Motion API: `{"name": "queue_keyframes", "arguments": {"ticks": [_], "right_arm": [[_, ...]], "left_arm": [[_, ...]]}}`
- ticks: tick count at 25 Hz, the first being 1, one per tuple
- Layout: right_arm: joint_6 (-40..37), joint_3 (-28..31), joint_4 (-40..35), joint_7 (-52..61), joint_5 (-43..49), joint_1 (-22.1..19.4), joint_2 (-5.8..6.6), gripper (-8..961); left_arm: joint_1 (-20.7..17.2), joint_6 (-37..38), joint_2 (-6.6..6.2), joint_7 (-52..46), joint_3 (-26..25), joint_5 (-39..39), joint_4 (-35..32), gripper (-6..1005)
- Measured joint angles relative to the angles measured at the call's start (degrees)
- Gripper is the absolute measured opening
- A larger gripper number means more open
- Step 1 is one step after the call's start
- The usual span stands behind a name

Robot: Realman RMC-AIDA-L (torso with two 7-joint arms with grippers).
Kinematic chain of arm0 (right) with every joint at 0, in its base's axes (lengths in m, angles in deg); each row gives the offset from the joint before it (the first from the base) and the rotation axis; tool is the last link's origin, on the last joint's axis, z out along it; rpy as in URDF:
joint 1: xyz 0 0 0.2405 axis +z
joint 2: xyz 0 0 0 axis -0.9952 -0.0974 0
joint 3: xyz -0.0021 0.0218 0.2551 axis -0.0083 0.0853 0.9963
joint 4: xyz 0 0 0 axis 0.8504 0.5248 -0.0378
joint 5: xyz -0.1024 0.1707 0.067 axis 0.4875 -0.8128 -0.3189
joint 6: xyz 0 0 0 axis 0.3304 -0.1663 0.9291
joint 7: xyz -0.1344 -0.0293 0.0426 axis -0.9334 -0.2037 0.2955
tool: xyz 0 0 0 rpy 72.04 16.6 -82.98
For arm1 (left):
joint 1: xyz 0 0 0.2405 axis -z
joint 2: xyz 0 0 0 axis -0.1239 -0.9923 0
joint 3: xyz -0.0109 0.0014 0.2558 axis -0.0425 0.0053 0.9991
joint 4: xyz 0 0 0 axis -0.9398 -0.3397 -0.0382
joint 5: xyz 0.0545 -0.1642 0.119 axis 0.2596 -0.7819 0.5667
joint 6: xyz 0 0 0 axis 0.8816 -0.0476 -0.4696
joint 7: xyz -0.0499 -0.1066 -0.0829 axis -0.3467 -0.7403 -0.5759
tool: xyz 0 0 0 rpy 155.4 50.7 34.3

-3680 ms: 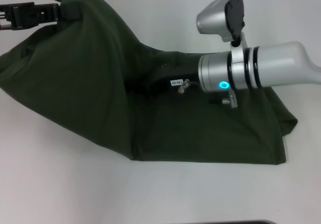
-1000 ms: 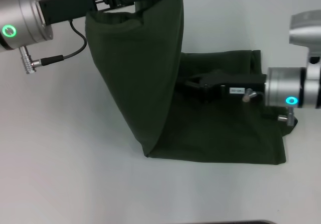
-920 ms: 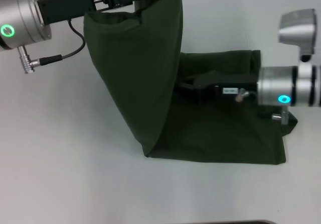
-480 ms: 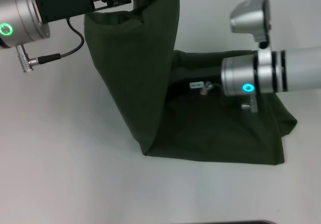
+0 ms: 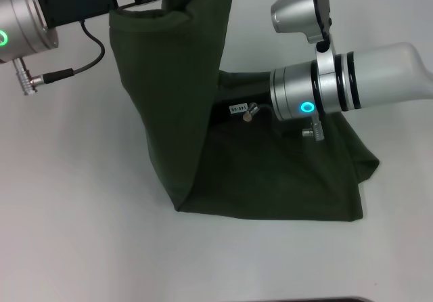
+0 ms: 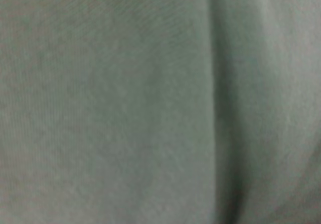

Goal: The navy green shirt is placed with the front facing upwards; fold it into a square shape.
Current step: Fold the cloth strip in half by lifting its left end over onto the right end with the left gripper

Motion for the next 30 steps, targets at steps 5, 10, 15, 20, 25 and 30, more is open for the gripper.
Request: {"name": "queue_keyframes", "arguments": {"ticks": [5,10,15,20,25,30], "right_arm": [[0.69,0.05,-0.15,0.46,-0.18,-1.47,0.28,67],[1.67,0.82,-3.53,1.03,-0.35,-6.51,0.58,67],[0.77,2.59,-8.06,1.06,-2.16,-12.62,0.93,67],[-3.73,2.73,-14.61,0.87,-7.89,-19.31,1.11,67],[-7.17,2.82,-20.34,1.04,-13.99,-25.78,1.36,68],[-9.64,4.52,-23.29,1.04,-16.77,-29.44,1.54,68]], "left_arm": [[-0.06,-0.13,-0.14,0.3,0.0,-0.04,0.01,62],[-0.47,-0.14,-0.16,0.85,0.0,-0.05,0.02,62],[-0.73,-0.14,0.03,1.44,-0.01,-0.05,0.14,62],[-0.79,-1.17,0.7,2.29,0.1,-0.74,0.55,62],[-0.4,-3.0,1.19,3.52,0.47,-0.98,2.48,62],[0.67,-5.79,1.29,6.48,0.52,-1.1,7.97,62]]}}
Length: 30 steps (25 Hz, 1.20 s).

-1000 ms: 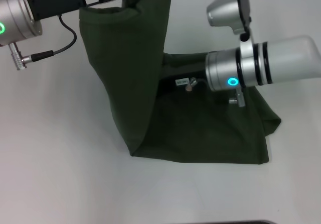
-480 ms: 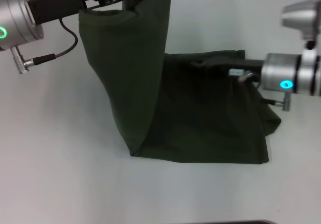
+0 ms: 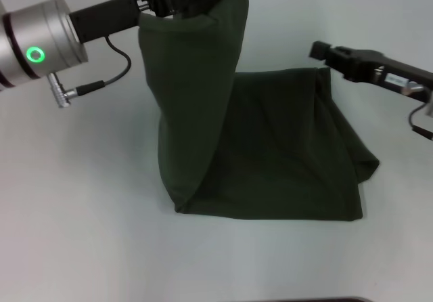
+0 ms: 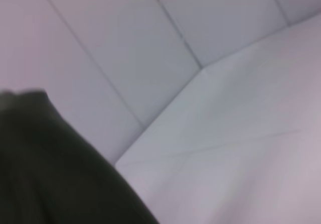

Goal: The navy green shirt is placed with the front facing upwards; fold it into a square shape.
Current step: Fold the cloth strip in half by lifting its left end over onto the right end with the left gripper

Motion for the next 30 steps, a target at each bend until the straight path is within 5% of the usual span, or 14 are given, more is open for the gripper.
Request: {"name": "queue_keyframes", "arguments": {"ticks": [20,30], "right_arm": [[-11.41,18.85,-1.1,-2.49,-0.21,-3.6,1.47,68],[-11.9,19.52,-1.6,-2.39,-0.21,-3.72,1.91,68]], "left_arm": [[2.84,-7.09,0.58,10.44,-0.22,-2.56,17.21,82],[4.53,-8.63,0.66,13.29,-0.04,-3.06,22.22,99]]}}
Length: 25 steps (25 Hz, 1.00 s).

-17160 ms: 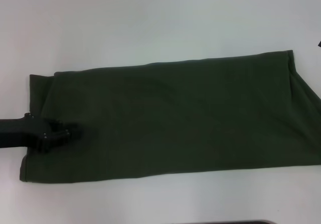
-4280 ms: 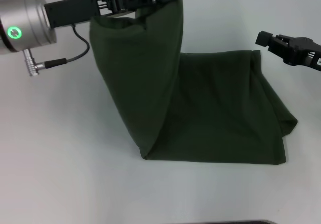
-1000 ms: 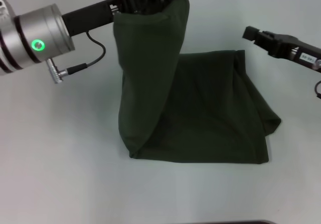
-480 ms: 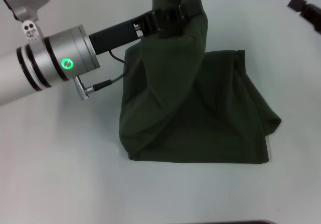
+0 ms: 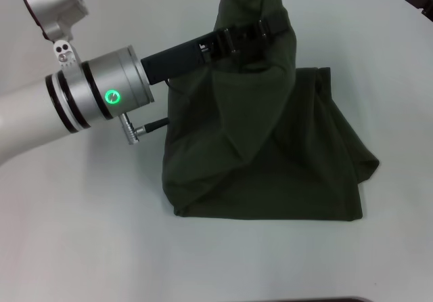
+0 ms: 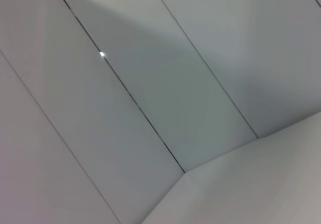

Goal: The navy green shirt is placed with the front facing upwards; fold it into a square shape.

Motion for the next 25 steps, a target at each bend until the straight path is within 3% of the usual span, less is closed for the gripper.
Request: {"name": "queue_keyframes", "arguments": {"ticks": [14,25], "right_arm": [[-0.45,-0.2,0.0,0.17,0.26,-0.32,-0.32,68],[-1.52,-0.31,0.0,-0.04,0.4,-0.31,-0.43,69]], "left_arm": [[0.32,0.28,0.0,2.8,-0.31,0.02,3.17,123],[-0.1,1.07,0.0,2.89,-0.52,-0.32,2.87,361]]}}
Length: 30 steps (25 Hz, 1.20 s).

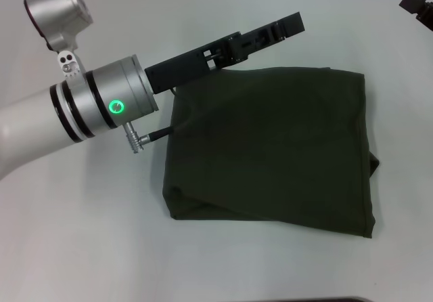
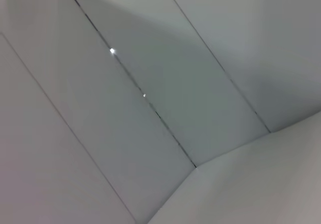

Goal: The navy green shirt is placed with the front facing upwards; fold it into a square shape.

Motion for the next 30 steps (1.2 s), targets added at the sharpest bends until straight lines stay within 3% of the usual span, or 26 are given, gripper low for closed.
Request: {"name": "queue_keyframes", "arguments": {"ticks": [5,7,10,12,13,14,15,17,20,24,30], "right_arm": [[-0.99,-1.9,0.0,0.7,2.72,0.11,1.2,71],[-2.09,-2.35,-0.18,2.97,5.44,0.13,2.26,72],[-2.76,-2.31,-0.25,6.07,6.56,-0.11,3.09,73],[-2.92,-2.23,-0.68,12.92,7.3,-1.08,5.02,74],[-2.89,-2.39,-0.82,15.41,7.85,-1.25,5.76,74],[-2.89,-2.39,-0.82,15.41,7.85,-1.25,5.76,75],[-2.63,-2.56,-1.25,21.3,9.7,-1.44,7.31,75],[-2.19,-2.35,-2.13,26.84,11.96,-1.45,8.34,133],[-1.46,-2.24,-3.13,30.61,13.49,-1.37,8.68,220],[0.54,-2.6,-3.89,34.13,14.79,-0.34,7.84,384],[5.73,-3.04,-3.26,34.99,19.65,3.17,5.85,383]], "left_arm": [[-1.98,1.55,-0.29,-0.09,-0.07,-0.1,-2.95,535],[-5.13,4.25,-0.43,-0.04,-0.04,-0.09,-8.03,770],[-7.81,7.07,-0.48,0.0,0.17,-0.01,-12.59,857],[-11.36,10.13,-0.64,-0.03,-0.04,-0.02,-17.67,915],[-11.36,10.13,-0.64,-0.03,-0.04,-0.02,-17.67,916],[-12.49,10.93,-0.71,-0.09,-0.37,-0.07,-19.24,916],[-13.59,11.92,-0.76,-0.14,-0.8,-0.09,-20.71,917],[-15.11,13.46,-0.81,-0.15,-1.63,-0.09,-22.74,918],[-16.71,14.73,-1.03,0.12,-2.33,0.04,-24.83,919],[-18.73,14.74,-1.22,0.92,-2.49,0.5,-27.08,920],[-19.67,14.46,-1.85,1.06,-4.37,1.9,-27.77,920]]}}
